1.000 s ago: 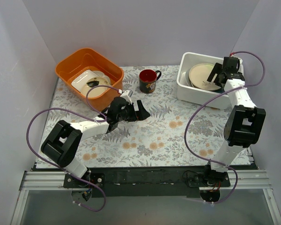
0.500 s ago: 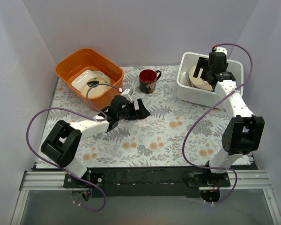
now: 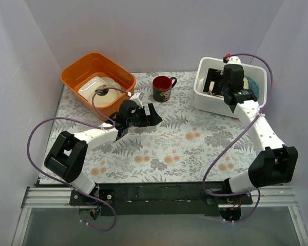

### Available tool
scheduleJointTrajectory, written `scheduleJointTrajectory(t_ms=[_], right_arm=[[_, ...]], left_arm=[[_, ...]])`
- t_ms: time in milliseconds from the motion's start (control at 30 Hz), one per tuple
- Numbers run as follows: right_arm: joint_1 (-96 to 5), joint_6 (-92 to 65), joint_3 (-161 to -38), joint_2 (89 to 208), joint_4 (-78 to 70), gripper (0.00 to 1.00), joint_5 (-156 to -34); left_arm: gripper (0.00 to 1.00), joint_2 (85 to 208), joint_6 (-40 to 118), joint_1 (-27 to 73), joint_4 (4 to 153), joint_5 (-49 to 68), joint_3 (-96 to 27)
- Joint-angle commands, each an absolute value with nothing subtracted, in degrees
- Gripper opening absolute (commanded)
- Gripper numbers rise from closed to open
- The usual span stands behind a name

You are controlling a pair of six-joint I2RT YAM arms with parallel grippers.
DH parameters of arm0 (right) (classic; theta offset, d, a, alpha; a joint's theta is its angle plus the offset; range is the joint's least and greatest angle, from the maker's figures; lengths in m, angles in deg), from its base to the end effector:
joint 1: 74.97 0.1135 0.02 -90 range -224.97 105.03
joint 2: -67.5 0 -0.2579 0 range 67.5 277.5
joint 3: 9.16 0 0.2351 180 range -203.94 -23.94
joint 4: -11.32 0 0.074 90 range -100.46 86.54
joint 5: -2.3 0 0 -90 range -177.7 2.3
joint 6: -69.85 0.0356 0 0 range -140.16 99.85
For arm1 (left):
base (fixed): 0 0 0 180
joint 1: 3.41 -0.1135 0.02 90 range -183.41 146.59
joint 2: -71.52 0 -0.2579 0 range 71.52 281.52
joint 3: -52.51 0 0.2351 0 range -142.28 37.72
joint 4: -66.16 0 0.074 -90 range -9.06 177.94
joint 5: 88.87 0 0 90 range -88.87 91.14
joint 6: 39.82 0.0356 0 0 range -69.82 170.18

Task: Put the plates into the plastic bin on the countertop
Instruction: Reset both arms

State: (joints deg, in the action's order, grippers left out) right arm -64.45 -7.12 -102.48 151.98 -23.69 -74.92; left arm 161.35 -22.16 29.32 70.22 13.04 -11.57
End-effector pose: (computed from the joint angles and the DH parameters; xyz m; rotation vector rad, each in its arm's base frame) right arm 0.3210 0.0516 0.3584 0.1842 2.0071 0.0351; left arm 0.2698 -0.1821 0.2152 -0.6667 2.2734 -1.2379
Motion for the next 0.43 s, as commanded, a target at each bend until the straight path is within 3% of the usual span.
scheduleJointTrajectory(t_ms=[0, 400], right_arm=[[-62.41, -7.76, -97.78, 145.38, -20.95, 0.98, -76.71], [-61.08, -7.85, -71.51, 129.73, -11.03, 0.98, -75.67]], left_arm=[[0.98, 158.45, -21.01, 27.62, 72.42, 12.21, -12.99], [0.98, 153.00, -20.40, 26.21, 69.52, 10.91, -8.24]])
